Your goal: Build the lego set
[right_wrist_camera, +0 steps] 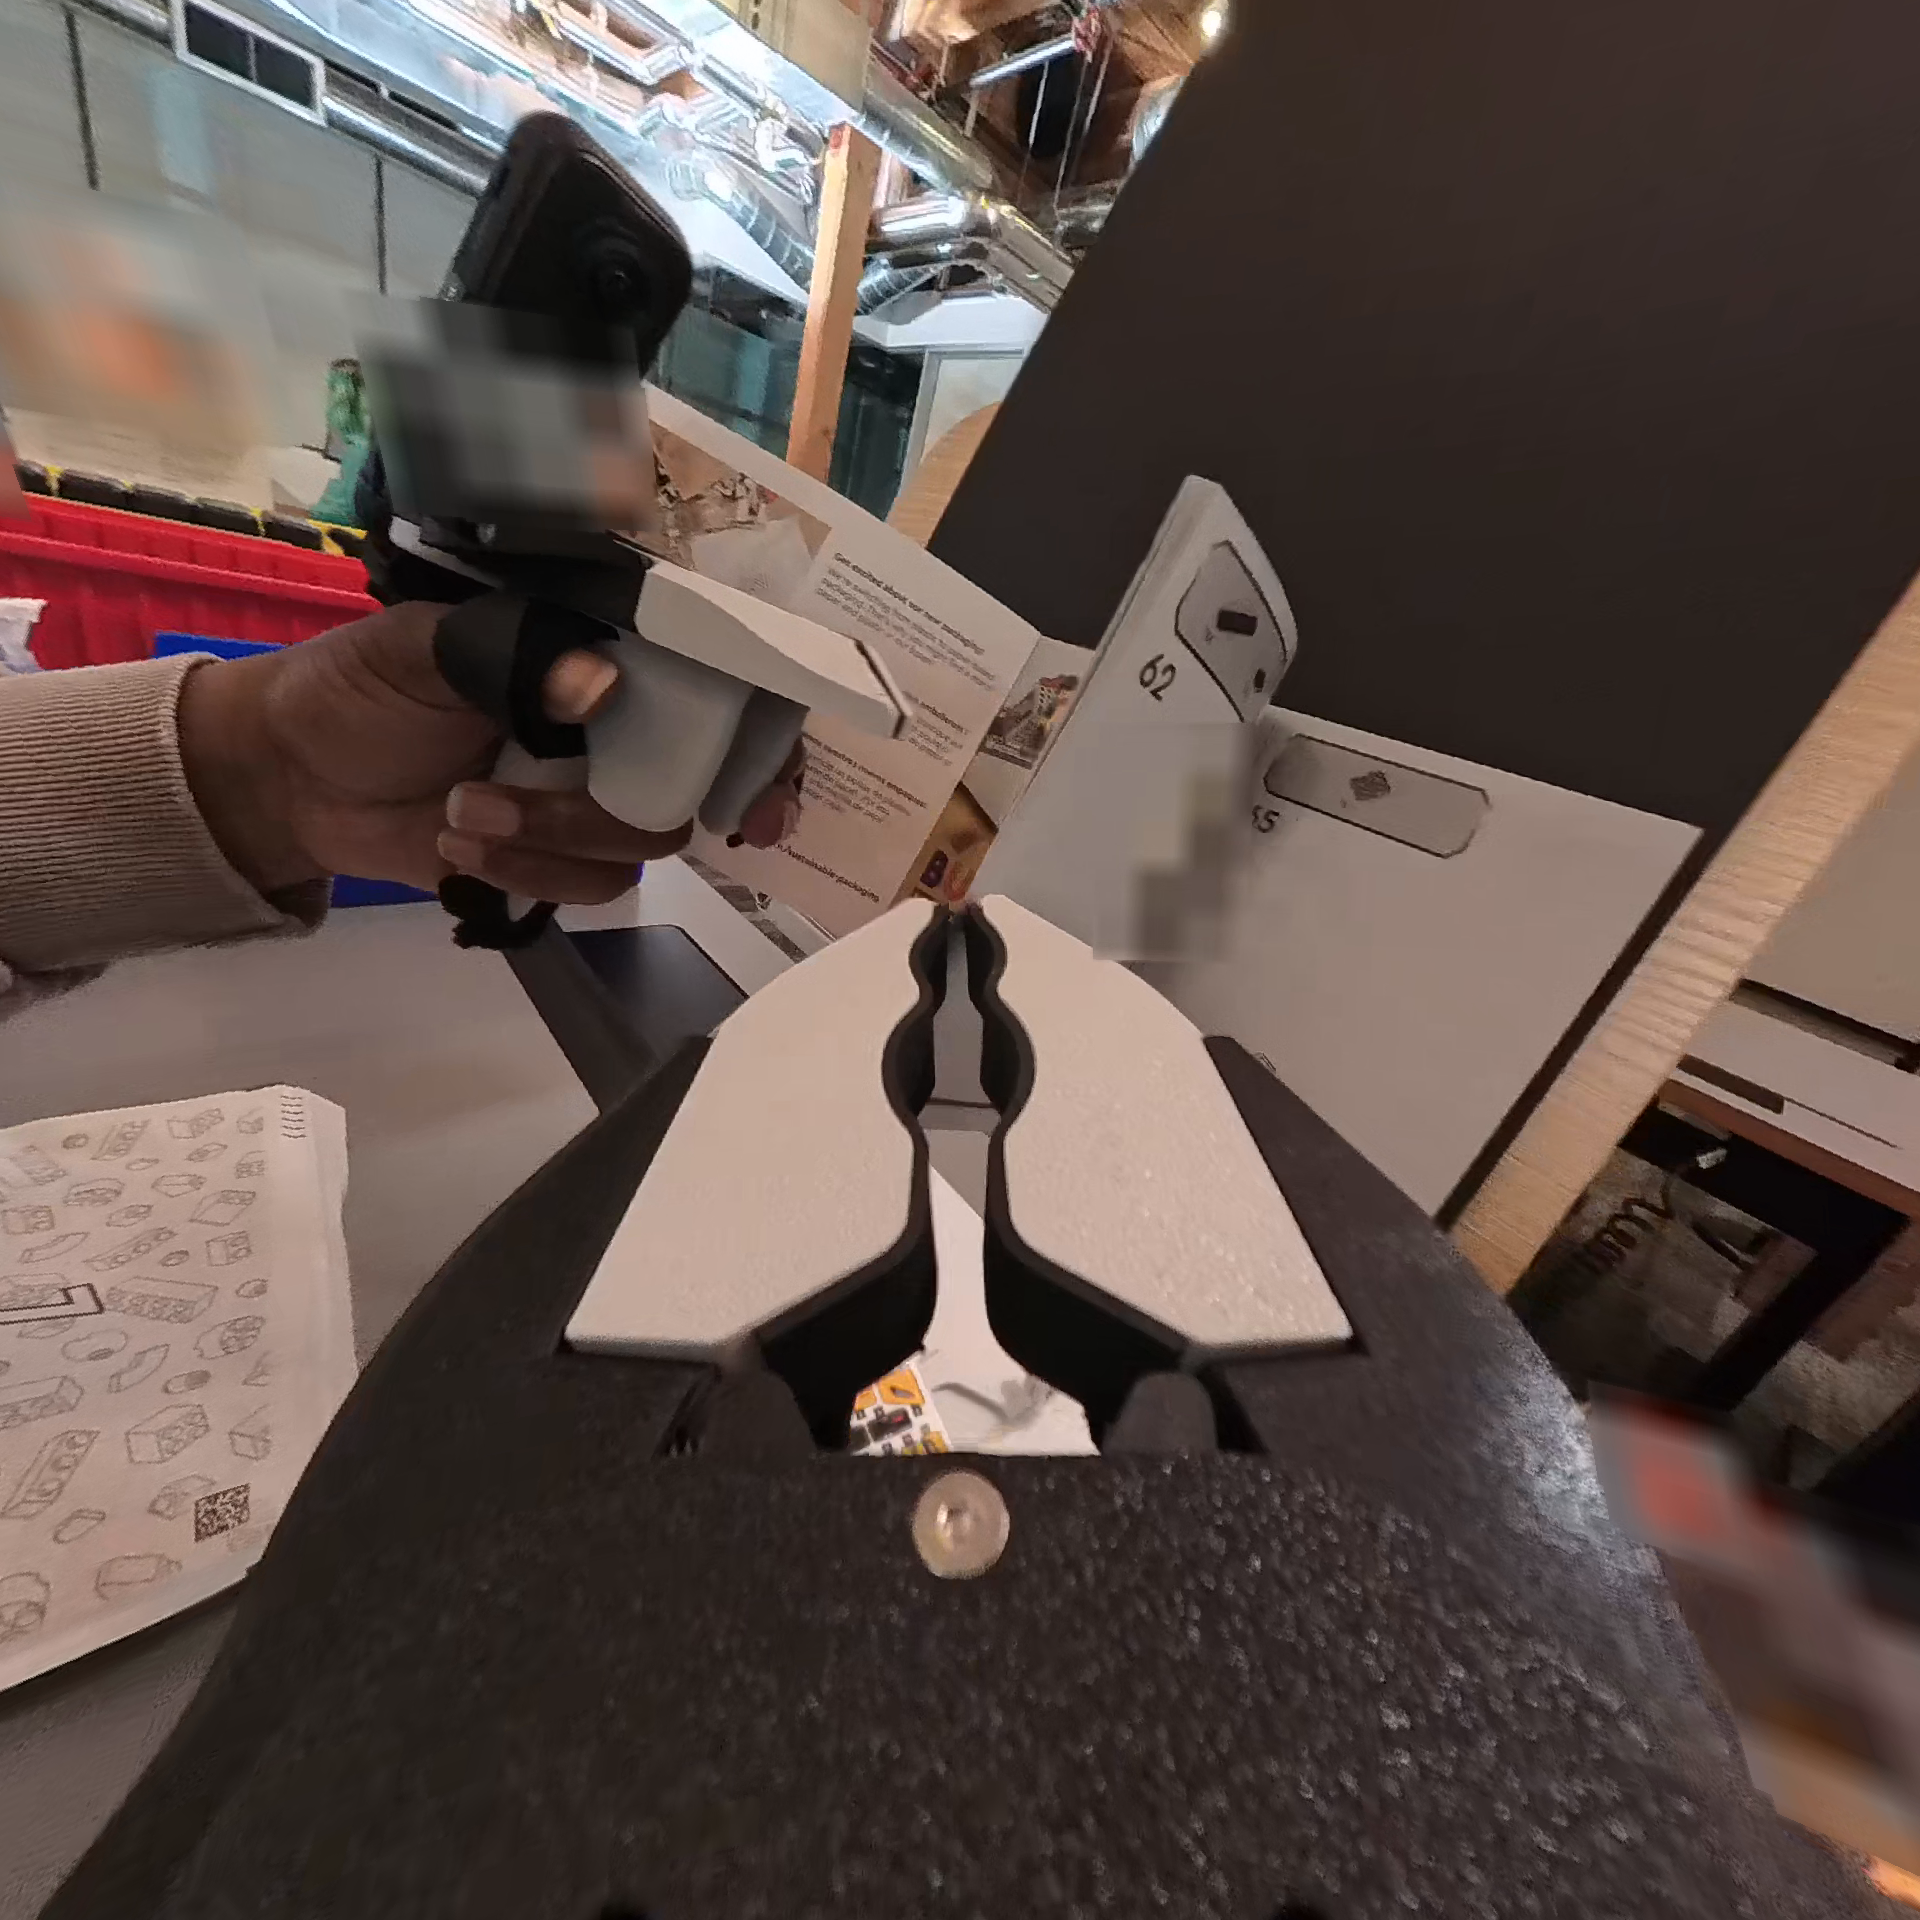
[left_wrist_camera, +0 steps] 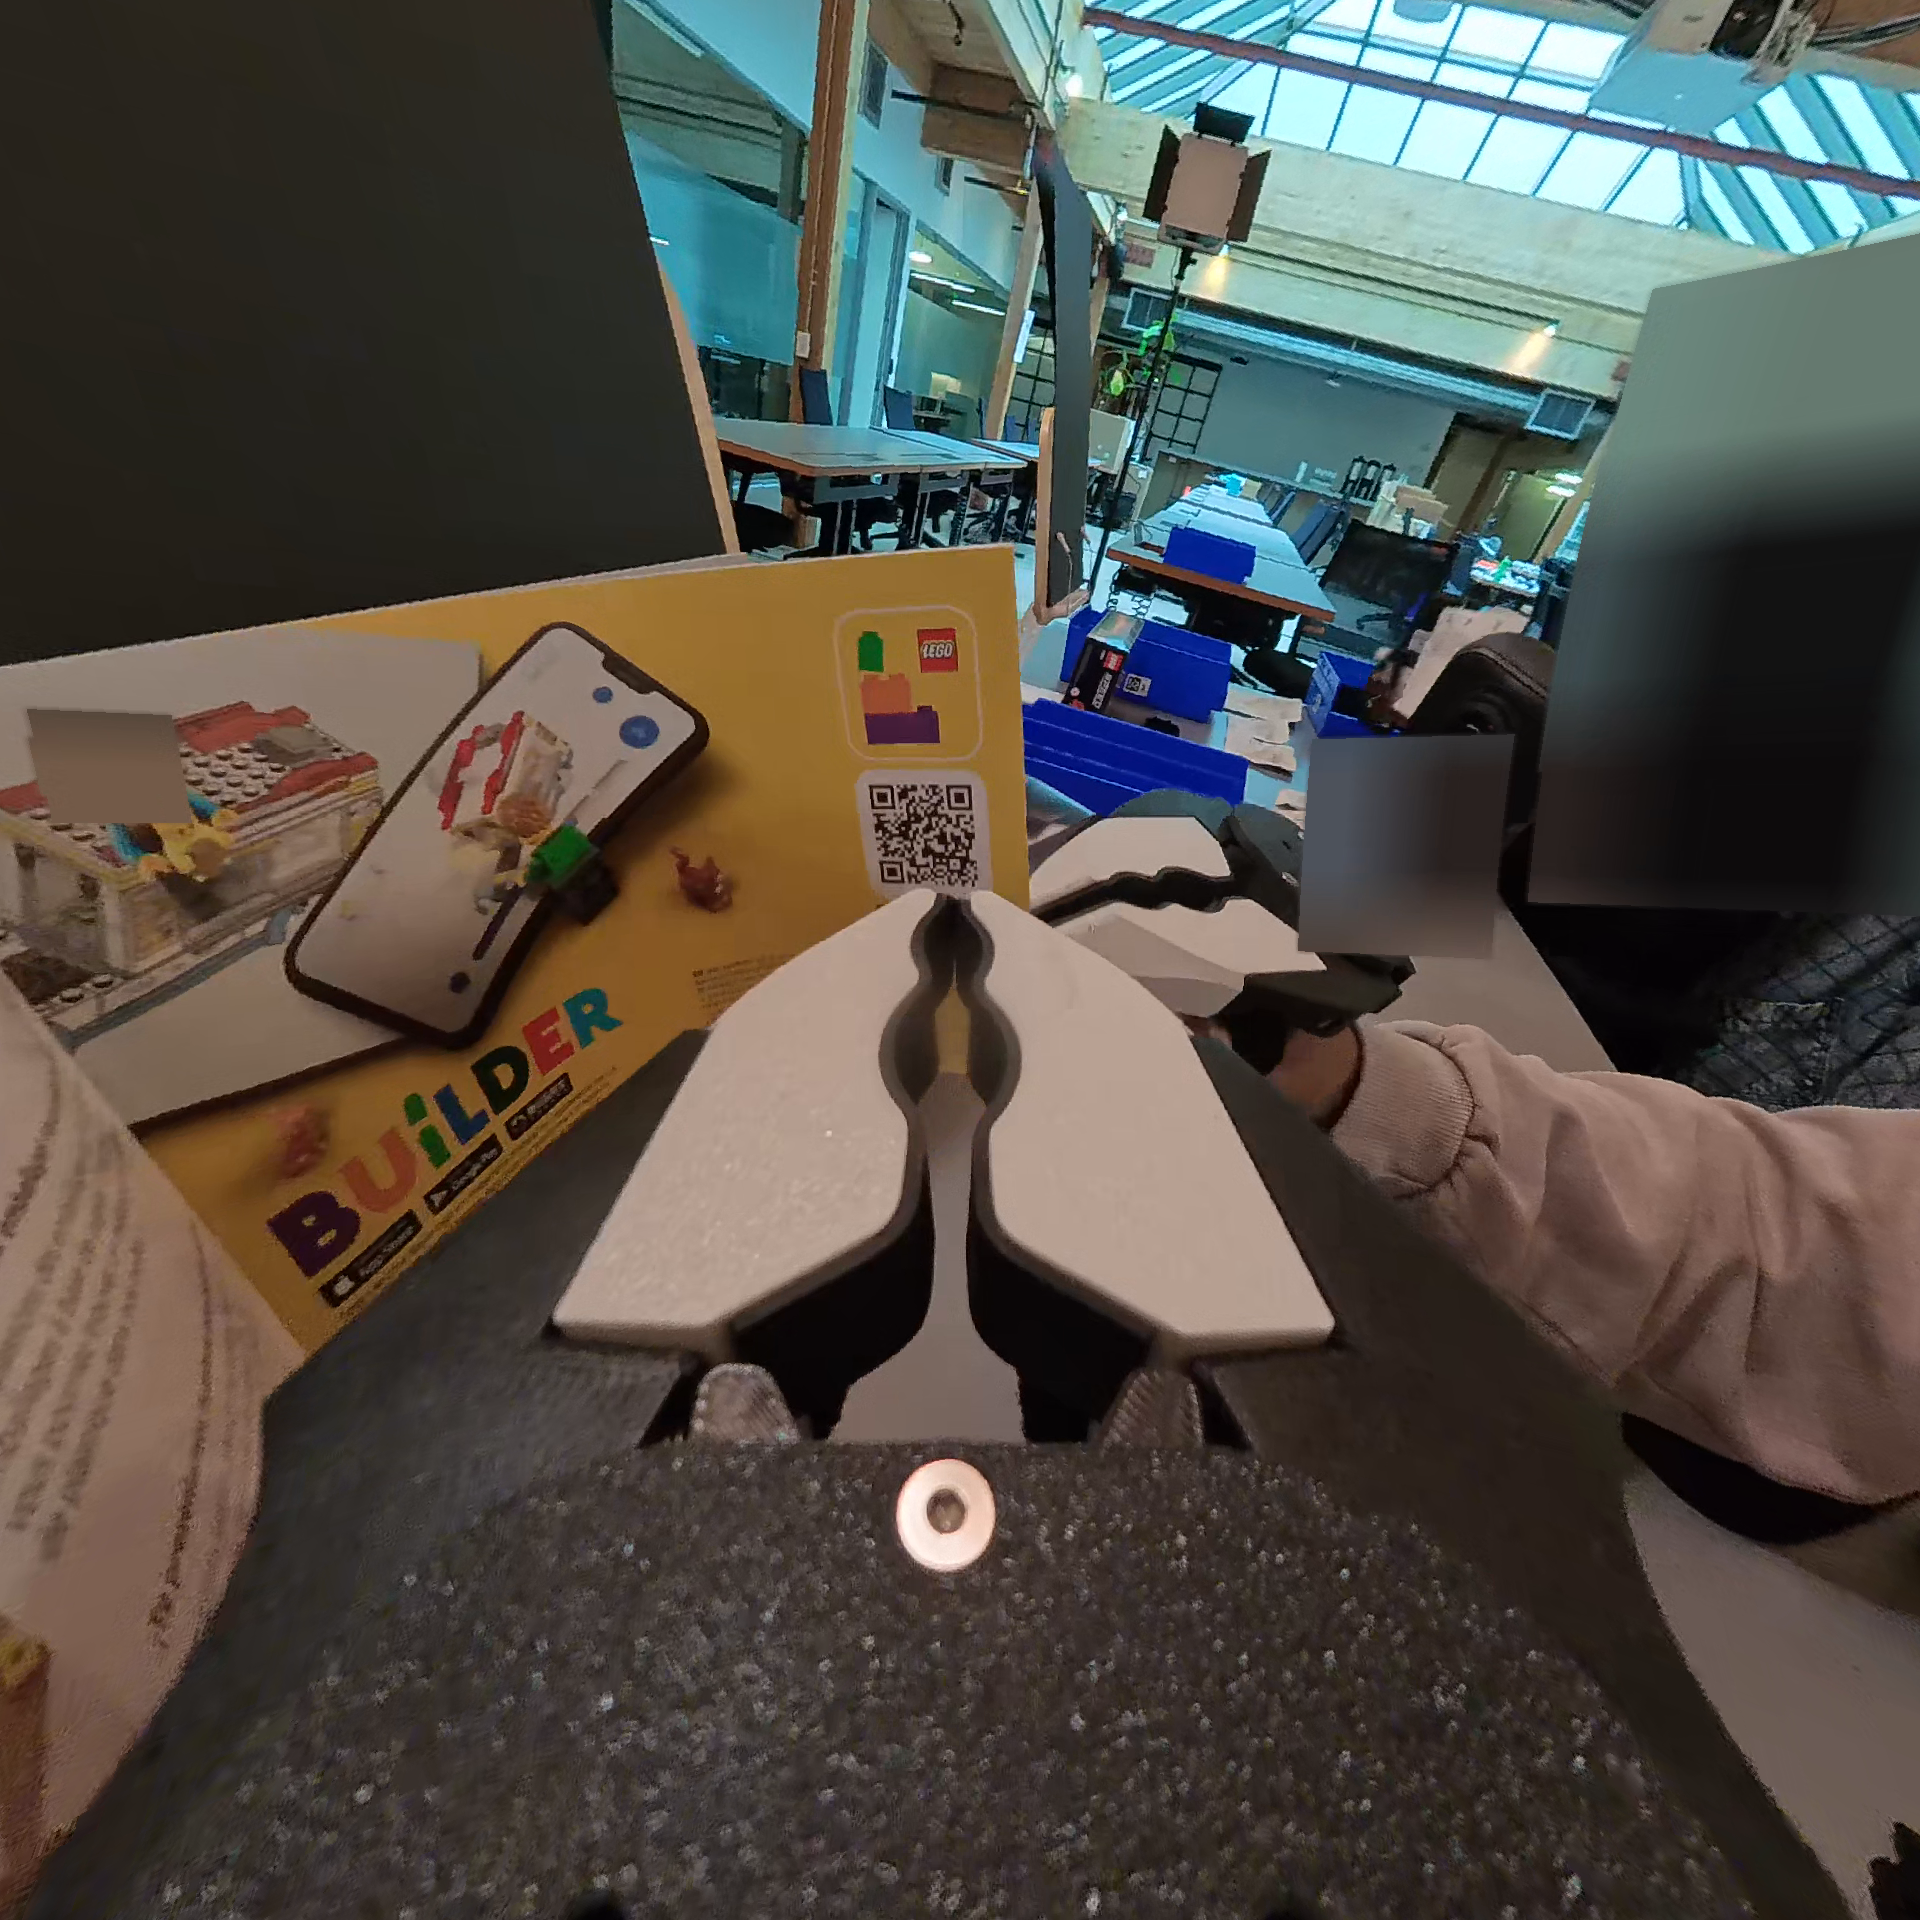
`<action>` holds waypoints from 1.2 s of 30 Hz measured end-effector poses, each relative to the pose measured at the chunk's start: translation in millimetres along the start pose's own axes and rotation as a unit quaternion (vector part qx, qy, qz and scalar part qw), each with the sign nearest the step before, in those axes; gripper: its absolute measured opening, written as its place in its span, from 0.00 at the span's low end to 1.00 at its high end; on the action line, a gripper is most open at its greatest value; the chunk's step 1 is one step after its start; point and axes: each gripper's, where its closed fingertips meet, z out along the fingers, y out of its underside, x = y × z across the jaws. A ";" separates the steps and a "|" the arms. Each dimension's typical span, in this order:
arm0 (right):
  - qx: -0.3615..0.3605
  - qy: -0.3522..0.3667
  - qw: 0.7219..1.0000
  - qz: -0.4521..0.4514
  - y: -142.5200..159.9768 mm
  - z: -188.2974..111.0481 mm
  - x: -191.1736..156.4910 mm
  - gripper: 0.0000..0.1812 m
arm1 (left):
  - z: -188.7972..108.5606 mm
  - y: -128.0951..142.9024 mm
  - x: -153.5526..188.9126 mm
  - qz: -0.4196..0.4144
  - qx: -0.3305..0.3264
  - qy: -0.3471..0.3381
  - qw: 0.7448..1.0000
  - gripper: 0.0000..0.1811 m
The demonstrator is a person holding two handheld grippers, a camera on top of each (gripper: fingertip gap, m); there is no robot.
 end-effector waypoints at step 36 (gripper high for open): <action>-0.025 -0.034 0.998 0.050 3.3 1.8 2.9 0.14 | 21.6 6.0 14.4 0.009 -0.021 0.012 1.000 0.00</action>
